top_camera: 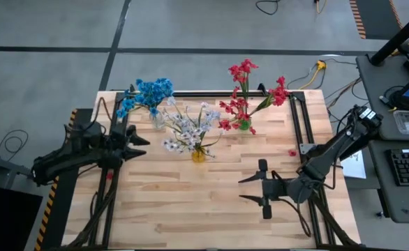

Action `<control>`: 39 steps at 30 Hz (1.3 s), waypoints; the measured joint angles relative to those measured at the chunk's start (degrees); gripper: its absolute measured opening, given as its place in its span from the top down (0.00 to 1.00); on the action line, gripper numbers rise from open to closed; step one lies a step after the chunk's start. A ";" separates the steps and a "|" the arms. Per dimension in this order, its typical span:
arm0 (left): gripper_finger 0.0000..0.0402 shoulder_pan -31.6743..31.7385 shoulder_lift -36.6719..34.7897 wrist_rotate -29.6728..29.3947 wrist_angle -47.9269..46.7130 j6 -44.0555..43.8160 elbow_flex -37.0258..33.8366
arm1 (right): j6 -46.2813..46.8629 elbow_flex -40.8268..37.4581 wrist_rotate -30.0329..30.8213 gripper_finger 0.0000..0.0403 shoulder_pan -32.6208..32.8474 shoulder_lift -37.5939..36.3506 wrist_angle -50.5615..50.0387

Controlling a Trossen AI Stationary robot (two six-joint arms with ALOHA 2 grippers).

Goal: Sort flowers into vase by color
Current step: Return to Home Position

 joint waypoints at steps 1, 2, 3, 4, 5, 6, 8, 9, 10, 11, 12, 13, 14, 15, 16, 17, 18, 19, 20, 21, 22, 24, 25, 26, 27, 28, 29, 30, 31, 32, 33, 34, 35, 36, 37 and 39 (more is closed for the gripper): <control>0.41 -0.15 0.00 0.45 0.60 -0.09 -0.73 | -0.24 -0.96 -0.38 0.49 -0.08 -0.27 0.74; 0.41 -0.35 0.00 1.02 0.65 -0.23 -1.22 | -0.44 -1.90 -0.44 0.49 -0.13 -0.56 1.01; 0.41 -0.59 0.00 1.47 0.66 -0.48 -1.54 | -0.52 -2.77 -0.44 0.49 -0.16 -0.83 1.54; 0.41 -0.86 0.00 1.55 0.68 -0.67 -1.76 | -0.60 -3.73 -0.46 0.49 -0.16 -1.27 2.53; 0.41 -1.14 -0.02 1.57 0.79 -0.94 -2.06 | -0.69 -4.65 -0.54 0.49 -0.16 -1.80 3.17; 0.41 -1.51 -0.02 1.52 0.79 -1.02 -2.38 | -0.72 -5.50 -0.52 0.49 -0.16 -2.48 3.86; 0.41 -2.33 -0.02 1.52 0.71 -1.04 -2.99 | -0.72 -7.12 -0.52 0.49 -0.16 -3.84 5.53; 0.41 -2.76 -0.02 1.49 0.89 -1.03 -3.21 | -1.00 -8.05 -0.58 0.49 -0.16 -4.66 6.40; 0.41 -3.21 -0.02 1.48 1.12 -0.98 -3.37 | -1.28 -9.01 -0.68 0.49 -0.16 -5.56 7.17; 0.41 -3.68 -0.02 1.43 1.14 -0.71 -3.44 | -1.51 -10.00 -0.92 0.49 -0.16 -6.55 8.15; 0.41 -4.07 -0.02 1.28 1.12 -0.40 -3.48 | -1.65 -11.00 -0.92 0.49 -0.16 -7.52 9.19; 0.41 -4.43 -0.02 0.90 1.14 -0.23 -3.48 | -1.94 -12.09 -1.00 0.49 -0.16 -8.52 10.38; 0.41 -4.78 -0.02 0.13 1.30 -0.08 -3.56 | -2.48 -13.24 -1.68 0.49 -0.16 -9.52 11.53; 0.41 -5.12 -0.02 -1.02 1.35 0.10 -3.70 | -3.08 -14.46 -3.11 0.49 -0.17 -10.52 12.89; 0.41 -5.51 -0.02 -2.59 1.46 0.39 -4.01 | -3.69 -15.76 -4.39 0.49 -0.22 -11.59 14.60; 0.41 -5.92 -0.02 -4.37 1.90 0.58 -4.56 | -4.64 -17.14 -5.43 0.49 -0.22 -12.48 16.92; 0.41 -6.36 -0.02 -5.72 2.58 0.98 -5.30 | -5.60 -18.54 -6.32 0.49 -0.20 -13.39 19.56; 0.41 -6.80 -0.02 -6.11 3.82 1.16 -6.29 | -6.44 -19.97 -6.97 0.49 -0.20 -14.30 22.18; 0.41 -7.23 -0.02 -6.07 5.01 1.18 -7.28 | -7.25 -21.35 -7.34 0.49 -0.18 -15.25 24.43; 0.41 -7.71 -0.02 -6.03 6.14 1.07 -8.05 | -7.46 -22.49 -7.89 0.49 -0.18 -16.15 25.93; 0.41 -8.27 0.00 -6.01 7.35 0.89 -8.72 | -7.66 -23.58 -8.02 0.49 -0.18 -17.13 27.00; 0.41 -9.38 -0.02 -5.85 9.84 1.00 -9.75 | -7.85 -25.29 -8.12 0.49 -0.18 -18.90 27.61; 0.41 -9.88 -0.02 -5.79 10.60 1.46 -10.18 | -7.89 -25.99 -8.13 0.49 -0.20 -19.87 27.60; 0.41 -10.38 -0.02 -5.77 10.97 1.94 -10.50 | -7.97 -26.66 -8.13 0.49 -0.20 -20.76 27.65; 0.41 -10.79 -0.02 -5.79 11.00 2.43 -10.68 | -8.04 -27.29 -8.12 0.49 -0.20 -21.64 27.71; 0.41 -11.12 -0.02 -5.78 10.99 2.75 -10.76 | -8.09 -27.94 -8.13 0.49 -0.20 -22.51 27.83; 0.41 -11.45 -0.02 -5.79 11.00 3.07 -10.78 | -8.13 -28.64 -8.14 0.49 -0.20 -23.39 27.91; 0.41 -11.70 -0.02 -5.79 10.99 3.34 -10.78 | -8.18 -29.42 -8.15 0.49 -0.20 -24.26 28.03; 0.41 -11.94 -0.02 -5.78 10.94 3.83 -10.78 | -8.21 -30.24 -8.15 0.49 -0.20 -25.12 28.11; 0.41 -12.20 -0.02 -5.79 10.91 4.43 -10.79 | -8.26 -31.01 -8.15 0.49 -0.20 -25.96 28.15; 0.41 -12.44 -0.02 -5.83 10.91 5.19 -10.81 | -8.56 -31.84 -8.15 0.49 -0.20 -26.79 28.32; 0.41 -12.67 -0.02 -5.96 11.02 5.79 -10.99 | -8.91 -32.85 -8.14 0.49 -0.20 -27.64 28.98; 0.41 -12.86 -0.02 -6.08 11.06 6.15 -11.26 | -9.34 -33.97 -8.14 0.49 -0.20 -28.44 30.18; 0.41 -12.98 -0.02 -6.09 11.00 6.28 -11.65 | -9.98 -35.17 -8.13 0.49 -0.20 -29.30 31.60; 0.41 -12.99 -0.02 -6.11 11.00 6.31 -12.08 | -10.64 -36.40 -8.15 0.49 -0.20 -30.17 33.24; 0.41 -13.03 0.10 -6.57 11.92 6.56 -12.48 | -11.80 -38.90 -8.15 0.49 -0.20 -32.15 36.51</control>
